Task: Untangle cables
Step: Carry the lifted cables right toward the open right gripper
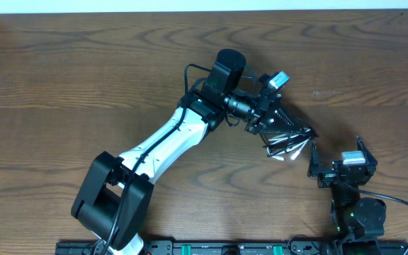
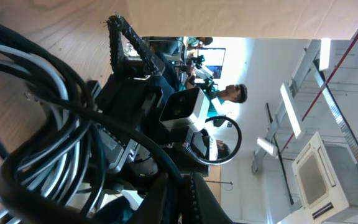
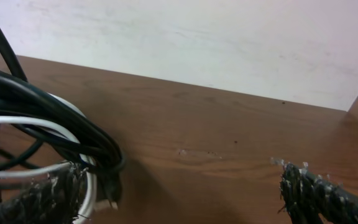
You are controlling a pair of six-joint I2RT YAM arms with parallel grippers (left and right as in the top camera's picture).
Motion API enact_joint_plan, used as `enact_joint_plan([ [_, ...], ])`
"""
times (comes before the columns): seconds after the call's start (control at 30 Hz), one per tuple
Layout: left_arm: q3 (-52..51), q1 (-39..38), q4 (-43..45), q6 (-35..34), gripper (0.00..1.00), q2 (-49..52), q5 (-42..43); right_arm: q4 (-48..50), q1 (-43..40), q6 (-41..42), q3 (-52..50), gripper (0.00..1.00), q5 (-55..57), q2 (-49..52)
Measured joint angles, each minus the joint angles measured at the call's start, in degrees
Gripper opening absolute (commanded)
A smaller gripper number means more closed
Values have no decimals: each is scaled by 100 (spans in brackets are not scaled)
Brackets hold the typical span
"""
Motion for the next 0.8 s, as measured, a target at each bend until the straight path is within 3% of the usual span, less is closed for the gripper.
enact_joint_plan([
  [0.8,0,0,0,289,8,0,0,0,0,0,0,99,0,0],
])
